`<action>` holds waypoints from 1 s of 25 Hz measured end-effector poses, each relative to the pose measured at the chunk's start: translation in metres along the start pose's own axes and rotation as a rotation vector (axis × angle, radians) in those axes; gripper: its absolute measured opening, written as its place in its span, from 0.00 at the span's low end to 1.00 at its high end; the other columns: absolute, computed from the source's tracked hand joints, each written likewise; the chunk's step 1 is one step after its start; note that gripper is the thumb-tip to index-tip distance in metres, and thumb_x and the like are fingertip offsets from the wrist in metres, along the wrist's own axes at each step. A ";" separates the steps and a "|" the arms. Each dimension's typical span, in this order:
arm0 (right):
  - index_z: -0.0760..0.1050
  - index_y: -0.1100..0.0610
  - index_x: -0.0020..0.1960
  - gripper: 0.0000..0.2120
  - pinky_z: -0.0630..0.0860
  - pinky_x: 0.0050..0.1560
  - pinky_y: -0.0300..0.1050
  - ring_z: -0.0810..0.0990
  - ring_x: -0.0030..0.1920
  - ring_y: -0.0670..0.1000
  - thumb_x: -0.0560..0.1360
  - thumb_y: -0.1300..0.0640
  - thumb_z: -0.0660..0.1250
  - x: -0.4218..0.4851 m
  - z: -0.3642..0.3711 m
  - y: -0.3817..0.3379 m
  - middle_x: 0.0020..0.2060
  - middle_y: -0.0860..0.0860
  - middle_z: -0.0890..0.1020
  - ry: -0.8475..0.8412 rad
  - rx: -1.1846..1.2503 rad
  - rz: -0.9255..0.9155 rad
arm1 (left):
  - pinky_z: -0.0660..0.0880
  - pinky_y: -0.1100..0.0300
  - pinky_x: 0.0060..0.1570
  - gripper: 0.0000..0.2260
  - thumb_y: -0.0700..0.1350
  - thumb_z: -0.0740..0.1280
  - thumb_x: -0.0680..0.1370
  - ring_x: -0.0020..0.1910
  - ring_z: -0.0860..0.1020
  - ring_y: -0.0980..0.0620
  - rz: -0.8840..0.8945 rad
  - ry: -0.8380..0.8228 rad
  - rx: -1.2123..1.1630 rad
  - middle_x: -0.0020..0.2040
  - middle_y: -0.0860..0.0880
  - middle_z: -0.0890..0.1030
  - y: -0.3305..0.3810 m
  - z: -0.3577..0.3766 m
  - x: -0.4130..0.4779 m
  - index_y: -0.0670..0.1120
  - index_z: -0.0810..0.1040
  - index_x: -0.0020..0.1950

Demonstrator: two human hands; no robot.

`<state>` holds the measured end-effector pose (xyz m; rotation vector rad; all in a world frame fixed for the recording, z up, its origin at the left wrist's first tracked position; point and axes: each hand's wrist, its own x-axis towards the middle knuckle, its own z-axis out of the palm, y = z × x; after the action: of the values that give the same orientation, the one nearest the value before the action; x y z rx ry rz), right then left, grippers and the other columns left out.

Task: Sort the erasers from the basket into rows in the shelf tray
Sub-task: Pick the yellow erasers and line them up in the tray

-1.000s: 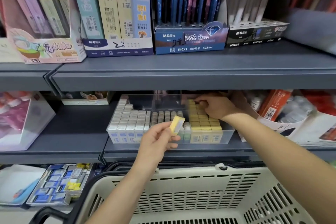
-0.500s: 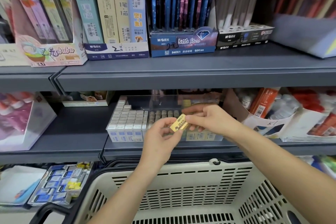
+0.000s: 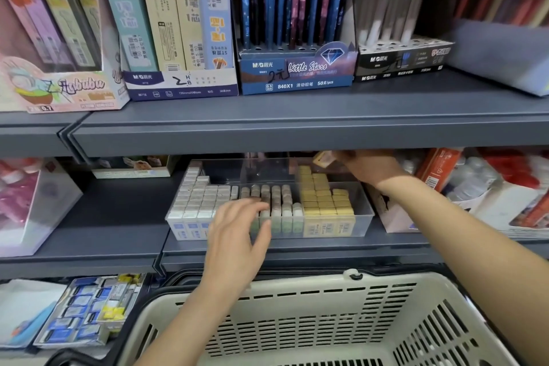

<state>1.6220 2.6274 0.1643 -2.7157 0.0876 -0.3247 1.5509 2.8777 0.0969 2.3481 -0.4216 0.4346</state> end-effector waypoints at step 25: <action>0.78 0.49 0.39 0.10 0.75 0.50 0.48 0.77 0.49 0.53 0.75 0.56 0.60 -0.016 0.000 -0.003 0.48 0.48 0.81 -0.370 -0.331 0.084 | 0.42 0.53 0.71 0.16 0.47 0.66 0.75 0.68 0.65 0.54 -0.013 0.024 0.158 0.64 0.55 0.74 -0.015 0.012 -0.010 0.51 0.75 0.63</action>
<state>1.6060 2.6315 0.1621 -3.0353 0.1623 0.2405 1.5500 2.8822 0.0757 2.4935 -0.3728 0.5063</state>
